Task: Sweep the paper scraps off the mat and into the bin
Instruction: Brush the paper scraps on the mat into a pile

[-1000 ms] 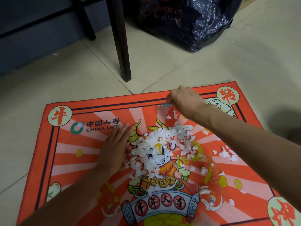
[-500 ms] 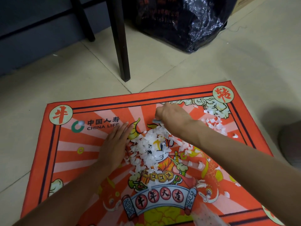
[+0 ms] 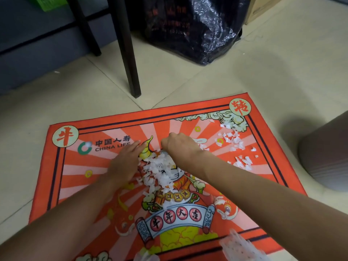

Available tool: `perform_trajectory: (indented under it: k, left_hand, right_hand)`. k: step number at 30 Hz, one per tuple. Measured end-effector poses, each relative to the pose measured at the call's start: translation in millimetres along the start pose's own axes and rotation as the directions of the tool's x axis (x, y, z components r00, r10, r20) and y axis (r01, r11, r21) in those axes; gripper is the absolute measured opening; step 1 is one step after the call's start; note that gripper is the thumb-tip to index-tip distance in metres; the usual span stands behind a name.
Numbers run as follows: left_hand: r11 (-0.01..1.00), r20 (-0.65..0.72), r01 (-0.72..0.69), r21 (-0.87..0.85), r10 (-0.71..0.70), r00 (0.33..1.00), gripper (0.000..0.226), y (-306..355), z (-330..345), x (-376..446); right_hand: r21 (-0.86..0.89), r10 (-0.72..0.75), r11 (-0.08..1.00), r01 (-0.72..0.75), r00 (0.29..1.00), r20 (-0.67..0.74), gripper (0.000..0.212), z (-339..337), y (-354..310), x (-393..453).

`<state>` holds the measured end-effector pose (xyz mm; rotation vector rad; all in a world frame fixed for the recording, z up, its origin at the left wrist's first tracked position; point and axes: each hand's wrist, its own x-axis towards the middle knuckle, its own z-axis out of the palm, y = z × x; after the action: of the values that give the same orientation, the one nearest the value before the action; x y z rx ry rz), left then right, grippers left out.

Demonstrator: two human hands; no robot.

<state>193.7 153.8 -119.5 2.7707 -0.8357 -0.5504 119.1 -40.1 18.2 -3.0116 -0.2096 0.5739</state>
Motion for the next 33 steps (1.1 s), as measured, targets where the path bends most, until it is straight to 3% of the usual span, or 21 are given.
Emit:
perform_trajectory:
  k: [5, 9, 14, 19, 24, 33]
  left_hand:
    - [0.994, 0.054, 0.048, 0.102, -0.053, 0.997, 0.050, 17.3, -23.4, 1.3]
    - [0.999, 0.059, 0.045, 0.019, -0.046, 0.997, 0.045, 33.4, -25.3, 5.9]
    - [0.996, 0.067, 0.044, -0.081, -0.039, 0.997, 0.045, 61.8, -12.2, 26.3]
    - [0.996, 0.063, -0.088, 0.012, 0.087, 0.994, 0.042, 94.2, -7.8, 46.7]
    - [0.986, -0.030, -0.164, -0.006, 0.164, 0.986, 0.039, 113.6, -8.8, 64.0]
    - [0.982, -0.097, -0.189, -0.021, 0.186, 0.978, 0.038, 107.0, -2.0, 63.6]
  right_hand:
    - [0.071, 0.078, 0.995, -0.073, 0.994, -0.078, 0.044, -17.6, 27.7, -8.3]
    - [0.074, 0.109, 0.992, -0.101, 0.987, -0.115, 0.033, -28.2, 65.0, -28.9]
    - [0.116, 0.235, 0.970, -0.215, 0.951, -0.202, 0.039, -19.4, 139.0, -45.7]
    - [0.168, 0.337, 0.939, -0.299, 0.895, -0.291, 0.047, -7.6, 196.6, -32.5]
    - [0.168, 0.348, 0.936, -0.311, 0.893, -0.285, 0.049, 6.2, 217.7, -4.8]
    - [0.358, 0.393, 0.890, -0.283, 0.874, -0.286, 0.018, 22.1, 212.0, 14.6]
